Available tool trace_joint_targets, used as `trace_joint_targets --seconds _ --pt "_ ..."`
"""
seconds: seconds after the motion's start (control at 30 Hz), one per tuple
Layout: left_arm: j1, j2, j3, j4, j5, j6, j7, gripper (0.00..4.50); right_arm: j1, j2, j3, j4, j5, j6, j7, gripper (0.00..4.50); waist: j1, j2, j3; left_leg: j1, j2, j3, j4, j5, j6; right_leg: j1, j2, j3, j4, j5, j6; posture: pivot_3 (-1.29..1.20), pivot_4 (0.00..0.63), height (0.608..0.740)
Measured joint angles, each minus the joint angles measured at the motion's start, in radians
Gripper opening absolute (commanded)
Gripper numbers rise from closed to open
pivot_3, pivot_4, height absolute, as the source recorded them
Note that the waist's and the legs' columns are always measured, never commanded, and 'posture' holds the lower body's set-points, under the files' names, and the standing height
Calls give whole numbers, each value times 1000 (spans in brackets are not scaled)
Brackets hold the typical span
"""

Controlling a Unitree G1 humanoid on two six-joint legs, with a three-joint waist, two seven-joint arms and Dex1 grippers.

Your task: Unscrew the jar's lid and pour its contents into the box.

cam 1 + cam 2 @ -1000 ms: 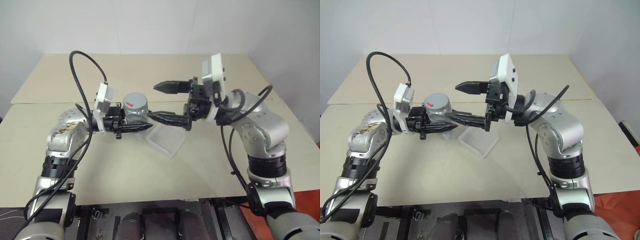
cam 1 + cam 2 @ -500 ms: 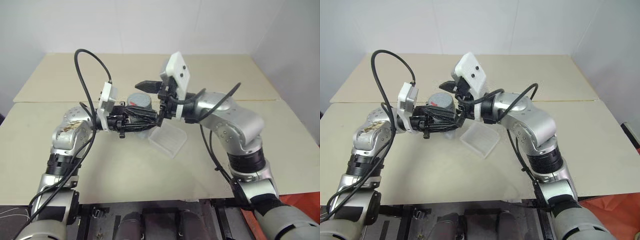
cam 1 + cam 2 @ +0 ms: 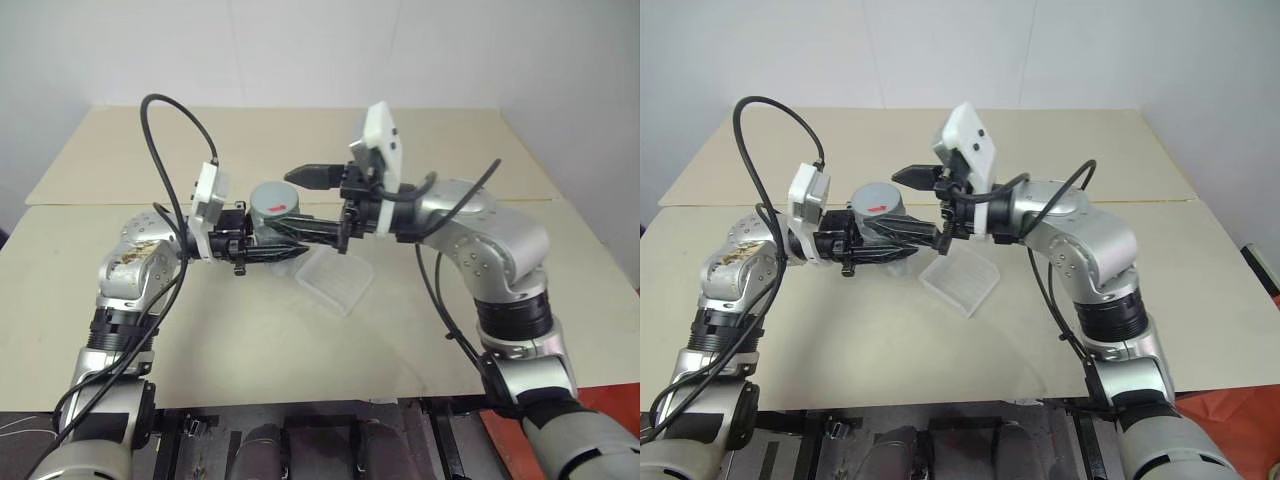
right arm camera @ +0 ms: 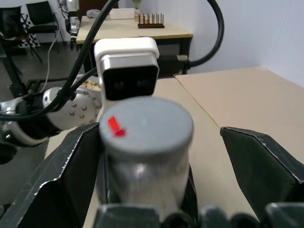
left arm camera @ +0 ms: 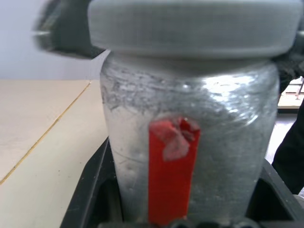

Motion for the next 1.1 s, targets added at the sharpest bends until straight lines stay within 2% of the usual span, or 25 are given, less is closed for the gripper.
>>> trace_joint_targets --seconds 0.17,0.5,0.73,0.9,1.1 --pt "29 24 11 -30 -18 0 -51 2012 17 -84 -74 62 -30 -11 -5 4470 1 0 0 0 0 0 0 0 0 0 0 0 -1 0 0 0 150 740" --pt "21 8 12 -10 -13 -7 -46 2012 50 -117 -77 1 -3 -21 45 4470 0 0 0 0 0 0 0 0 0 0 0 0 -1 0 0 0 150 740" --pt "-17 -26 -8 37 9 -20 -37 2012 49 -48 -48 -126 39 12 3 4470 0 0 0 0 0 0 0 0 0 0 0 0 0 0 0 0 150 740" --pt "-42 -43 -22 52 17 -25 -50 2012 1 18 38 -81 -26 11 -62 4470 -1 0 0 0 0 0 0 0 0 0 0 0 0 0 0 0 150 740" --pt "-49 -49 -22 66 25 -26 -56 2012 -44 62 57 -6 -62 11 -74 4470 1 0 0 0 0 0 0 0 0 0 0 0 0 0 0 0 150 740"
